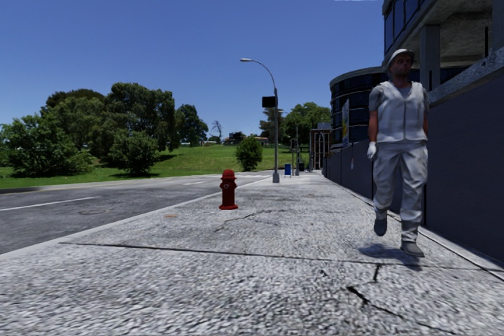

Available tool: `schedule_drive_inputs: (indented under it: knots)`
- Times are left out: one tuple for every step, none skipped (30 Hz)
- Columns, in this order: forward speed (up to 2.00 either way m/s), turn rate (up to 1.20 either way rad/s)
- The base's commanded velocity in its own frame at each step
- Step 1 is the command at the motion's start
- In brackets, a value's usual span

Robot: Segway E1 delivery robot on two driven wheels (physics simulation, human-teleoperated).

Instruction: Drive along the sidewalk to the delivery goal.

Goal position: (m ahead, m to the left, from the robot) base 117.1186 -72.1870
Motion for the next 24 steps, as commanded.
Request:
schedule_drive_inputs:
  knots:
    - [2.0,-0.39]
    - [2.0,-0.4]
    - [2.0,-0.4]
    - [2.0,-0.4]
    - [2.0,-0.4]
    - [2.0,-0.4]
    - [2.0,-0.4]
    - [2.0,-0.4]
    - [2.0,-0.4]
    - [2.0,-0.4]
    - [2.0,-0.4]
    - [2.0,-0.4]
    - [2.0,-0.24]
    - [2.0,0.0]
    - [2.0,0.0]
    - [2.0,0.0]
    - [2.0,0.0]
    - [2.0,0.0]
    - [2.0,0.0]
    - [2.0,0.0]
    - [2.0,0.0]
    - [2.0,0.0]
    - [2.0,0.0]
    - [2.0,0.0]
